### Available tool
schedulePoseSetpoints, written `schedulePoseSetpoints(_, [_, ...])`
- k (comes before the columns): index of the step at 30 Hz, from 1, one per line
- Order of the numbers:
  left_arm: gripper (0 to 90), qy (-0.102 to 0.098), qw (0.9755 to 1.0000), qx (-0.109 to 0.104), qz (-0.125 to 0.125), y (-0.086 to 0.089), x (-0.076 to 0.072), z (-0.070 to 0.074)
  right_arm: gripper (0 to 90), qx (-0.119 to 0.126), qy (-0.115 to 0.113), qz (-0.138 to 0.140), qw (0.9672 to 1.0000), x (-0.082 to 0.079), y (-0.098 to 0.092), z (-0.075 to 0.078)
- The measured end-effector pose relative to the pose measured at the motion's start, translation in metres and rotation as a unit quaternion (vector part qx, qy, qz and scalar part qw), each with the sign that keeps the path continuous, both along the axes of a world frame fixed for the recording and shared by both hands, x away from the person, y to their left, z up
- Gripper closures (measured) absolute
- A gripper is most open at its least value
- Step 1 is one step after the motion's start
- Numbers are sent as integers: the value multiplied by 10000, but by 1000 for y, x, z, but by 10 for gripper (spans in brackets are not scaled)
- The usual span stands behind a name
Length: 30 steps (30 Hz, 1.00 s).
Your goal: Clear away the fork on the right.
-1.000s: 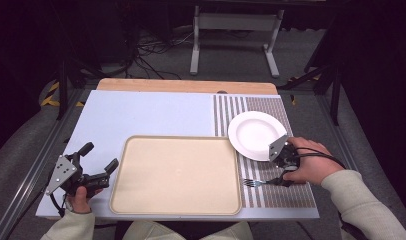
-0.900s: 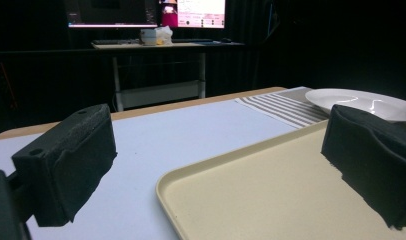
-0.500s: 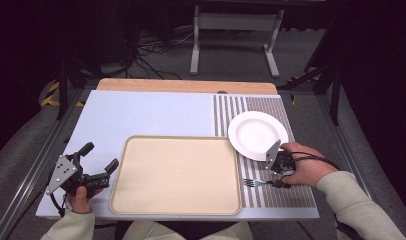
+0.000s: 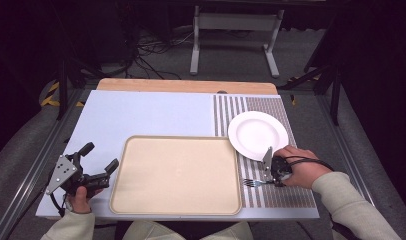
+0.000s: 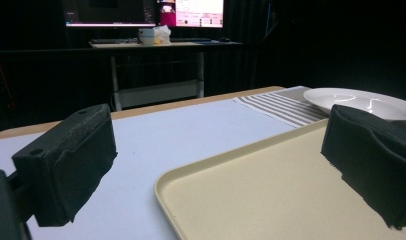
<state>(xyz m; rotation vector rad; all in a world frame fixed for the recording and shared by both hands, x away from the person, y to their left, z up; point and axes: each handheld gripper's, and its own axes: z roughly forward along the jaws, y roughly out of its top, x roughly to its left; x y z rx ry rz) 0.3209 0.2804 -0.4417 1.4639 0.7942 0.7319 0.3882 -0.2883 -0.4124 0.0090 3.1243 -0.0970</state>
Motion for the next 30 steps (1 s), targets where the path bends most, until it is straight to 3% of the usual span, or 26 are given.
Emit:
schedulePoseSetpoints(3, [16, 2, 10000, 1, -2, 0, 0, 0, 771, -59, 12, 41, 10000, 0, 1, -1])
schedulePoseSetpoints(18, [16, 11, 10000, 2, -8, 0, 0, 0, 778, -91, -38, -9, 10000, -2, 2, 0])
schedulePoseSetpoints(30, [16, 4, 10000, -4, -1, 0, 0, 0, 778, 90, -311, -55, 9995, -2, 9, 28])
